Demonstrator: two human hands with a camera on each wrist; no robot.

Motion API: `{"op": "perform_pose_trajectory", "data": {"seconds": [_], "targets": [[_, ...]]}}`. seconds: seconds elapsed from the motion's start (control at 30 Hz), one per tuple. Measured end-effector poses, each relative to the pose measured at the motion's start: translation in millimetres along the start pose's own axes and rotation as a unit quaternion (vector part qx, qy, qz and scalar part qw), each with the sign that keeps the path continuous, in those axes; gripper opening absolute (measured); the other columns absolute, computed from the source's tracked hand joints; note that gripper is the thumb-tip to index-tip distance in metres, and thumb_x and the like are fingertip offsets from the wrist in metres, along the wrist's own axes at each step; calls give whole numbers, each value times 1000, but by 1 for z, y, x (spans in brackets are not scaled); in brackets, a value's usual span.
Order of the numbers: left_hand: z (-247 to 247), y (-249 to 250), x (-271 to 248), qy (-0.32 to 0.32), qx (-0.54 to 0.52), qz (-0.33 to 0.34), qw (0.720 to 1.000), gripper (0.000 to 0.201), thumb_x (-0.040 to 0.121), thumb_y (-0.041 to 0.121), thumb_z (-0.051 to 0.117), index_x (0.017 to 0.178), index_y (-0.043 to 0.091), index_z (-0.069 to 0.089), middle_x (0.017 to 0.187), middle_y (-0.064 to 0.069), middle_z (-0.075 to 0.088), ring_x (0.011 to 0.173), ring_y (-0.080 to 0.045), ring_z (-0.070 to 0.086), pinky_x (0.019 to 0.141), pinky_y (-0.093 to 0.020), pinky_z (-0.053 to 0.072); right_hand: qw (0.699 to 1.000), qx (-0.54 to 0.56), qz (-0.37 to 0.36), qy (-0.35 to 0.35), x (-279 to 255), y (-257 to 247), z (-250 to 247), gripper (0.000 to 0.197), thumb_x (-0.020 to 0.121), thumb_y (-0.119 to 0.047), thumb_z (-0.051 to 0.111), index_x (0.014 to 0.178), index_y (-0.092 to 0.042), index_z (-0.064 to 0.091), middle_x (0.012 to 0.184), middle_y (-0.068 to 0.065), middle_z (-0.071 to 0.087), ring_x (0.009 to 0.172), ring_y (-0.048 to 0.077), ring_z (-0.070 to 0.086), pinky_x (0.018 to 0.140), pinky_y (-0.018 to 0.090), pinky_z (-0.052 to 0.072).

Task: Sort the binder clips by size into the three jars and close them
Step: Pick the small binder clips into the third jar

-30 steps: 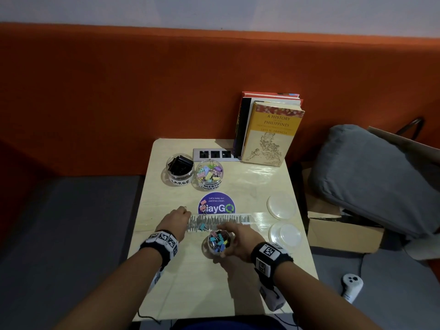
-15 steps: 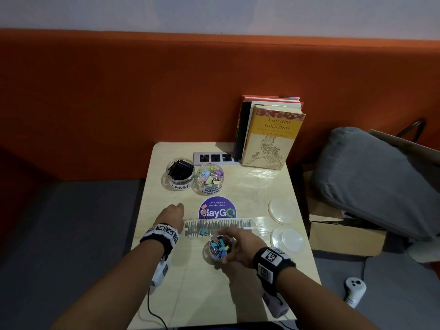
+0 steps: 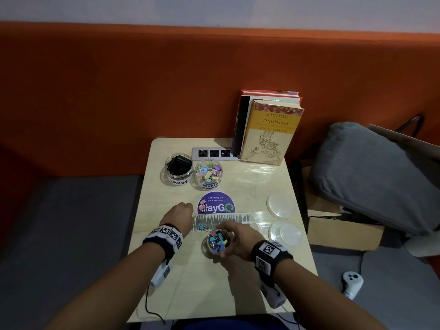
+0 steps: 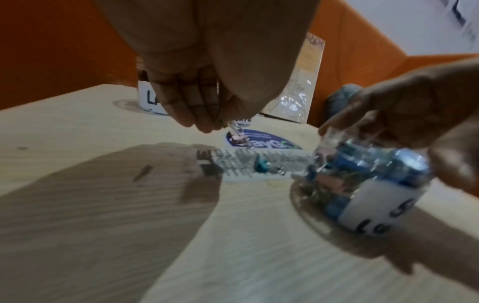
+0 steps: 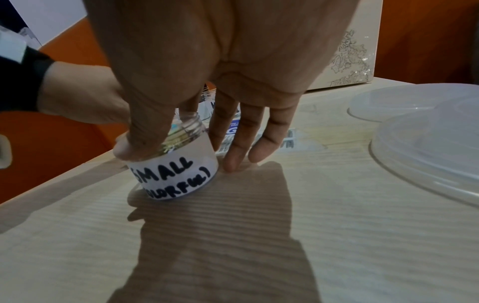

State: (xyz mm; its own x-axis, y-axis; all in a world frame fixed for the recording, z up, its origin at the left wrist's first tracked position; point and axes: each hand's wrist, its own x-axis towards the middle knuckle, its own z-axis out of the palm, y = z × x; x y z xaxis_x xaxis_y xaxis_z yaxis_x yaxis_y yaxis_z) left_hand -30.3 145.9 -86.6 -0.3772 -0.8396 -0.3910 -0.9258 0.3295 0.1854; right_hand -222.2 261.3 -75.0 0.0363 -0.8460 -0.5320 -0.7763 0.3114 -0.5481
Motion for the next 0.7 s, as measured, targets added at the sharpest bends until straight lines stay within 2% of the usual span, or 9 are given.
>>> {"op": "perform_pose_trajectory", "data": {"seconds": [0.1, 0.17, 0.27, 0.4, 0.5, 0.6, 0.7], "targets": [[-4, 11, -10, 24, -70, 58, 996, 30, 99, 16, 50, 128, 13, 55, 123, -9, 63, 108, -28, 60, 88, -35, 49, 1000, -4, -3, 2, -1, 0, 0, 79, 64, -34, 88, 133, -39, 51, 130, -9, 61, 116, 18, 58, 91, 28, 47], [-7, 19, -17, 40, -96, 130, 986, 25, 100, 18, 49, 123, 14, 59, 118, -8, 65, 106, -27, 60, 87, -34, 48, 1000, -4, -7, 3, -1, -1, 0, 78, 64, -34, 88, 133, -39, 51, 130, -9, 61, 116, 17, 58, 91, 28, 47], [-7, 28, -29, 22, -93, 226, 970, 21, 99, 21, 49, 114, 18, 64, 114, -2, 64, 106, -20, 57, 89, -30, 45, 1000, 2, -11, 5, -2, -1, 0, 76, 65, -33, 87, 131, -38, 51, 127, -9, 62, 114, 16, 58, 91, 29, 48], [-1, 32, -39, -7, -87, 248, 965, 21, 98, 21, 52, 113, 20, 66, 115, -1, 62, 108, -19, 56, 95, -34, 46, 1000, 7, -17, 10, -3, -2, 1, 67, 64, -31, 87, 123, -36, 54, 120, -10, 64, 109, 17, 61, 90, 33, 51], [2, 33, -44, -22, -62, 246, 967, 28, 98, 22, 54, 124, 21, 64, 124, -1, 58, 116, -19, 53, 99, -31, 43, 1000, 8, -24, 8, -3, -3, 1, 67, 66, -32, 86, 124, -35, 54, 122, -10, 63, 109, 16, 60, 90, 31, 50], [4, 32, -48, -4, -68, 218, 974, 41, 95, 26, 59, 135, 26, 54, 130, 2, 52, 120, -18, 50, 100, -32, 43, 999, 9, -30, 15, -4, -2, 2, 68, 65, -33, 87, 125, -37, 54, 123, -11, 63, 110, 15, 59, 90, 30, 49], [6, 28, -49, -27, -77, 210, 974, 63, 85, 32, 72, 141, 27, 44, 138, 2, 45, 125, -18, 47, 103, -34, 43, 999, 19, -33, 18, -4, -3, 3, 72, 64, -31, 88, 127, -37, 54, 124, -10, 62, 111, 14, 58, 92, 29, 49]]}}
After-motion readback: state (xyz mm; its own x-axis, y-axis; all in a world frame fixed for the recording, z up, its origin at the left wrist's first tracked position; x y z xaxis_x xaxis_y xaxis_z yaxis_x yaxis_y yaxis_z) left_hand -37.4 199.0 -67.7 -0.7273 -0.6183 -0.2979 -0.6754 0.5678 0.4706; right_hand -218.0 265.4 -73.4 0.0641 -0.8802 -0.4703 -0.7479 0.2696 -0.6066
